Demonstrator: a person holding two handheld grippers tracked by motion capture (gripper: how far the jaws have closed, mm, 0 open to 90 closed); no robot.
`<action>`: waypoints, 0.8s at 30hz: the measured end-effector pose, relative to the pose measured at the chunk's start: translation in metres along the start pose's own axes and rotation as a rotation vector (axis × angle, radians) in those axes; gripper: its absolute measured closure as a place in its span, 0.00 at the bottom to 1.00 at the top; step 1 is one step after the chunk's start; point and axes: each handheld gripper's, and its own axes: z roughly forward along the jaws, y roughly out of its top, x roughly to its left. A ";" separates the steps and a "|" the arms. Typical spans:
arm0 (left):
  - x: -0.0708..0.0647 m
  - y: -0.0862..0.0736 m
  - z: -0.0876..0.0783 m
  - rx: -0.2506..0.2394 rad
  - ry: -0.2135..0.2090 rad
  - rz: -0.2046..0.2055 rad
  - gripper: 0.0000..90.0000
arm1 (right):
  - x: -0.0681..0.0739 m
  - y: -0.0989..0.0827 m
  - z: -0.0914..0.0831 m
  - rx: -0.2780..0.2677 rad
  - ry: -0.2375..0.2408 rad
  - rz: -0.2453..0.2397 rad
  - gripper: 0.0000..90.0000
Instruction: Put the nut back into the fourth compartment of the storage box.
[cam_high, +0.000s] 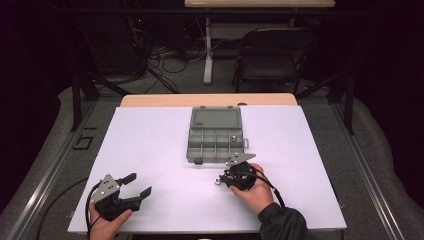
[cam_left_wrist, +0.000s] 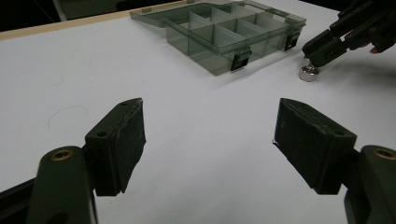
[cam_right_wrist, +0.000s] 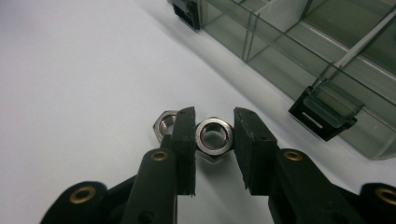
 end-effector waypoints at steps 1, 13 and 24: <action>0.000 0.000 0.000 -0.001 0.001 0.000 0.27 | 0.001 0.001 -0.003 -0.004 0.003 0.000 0.78; 0.000 0.000 0.000 -0.004 0.004 -0.008 0.28 | 0.002 0.009 -0.031 -0.028 0.010 -0.023 0.78; 0.000 0.000 0.000 -0.004 0.007 -0.009 0.28 | -0.003 0.033 -0.050 -0.024 -0.001 -0.053 0.78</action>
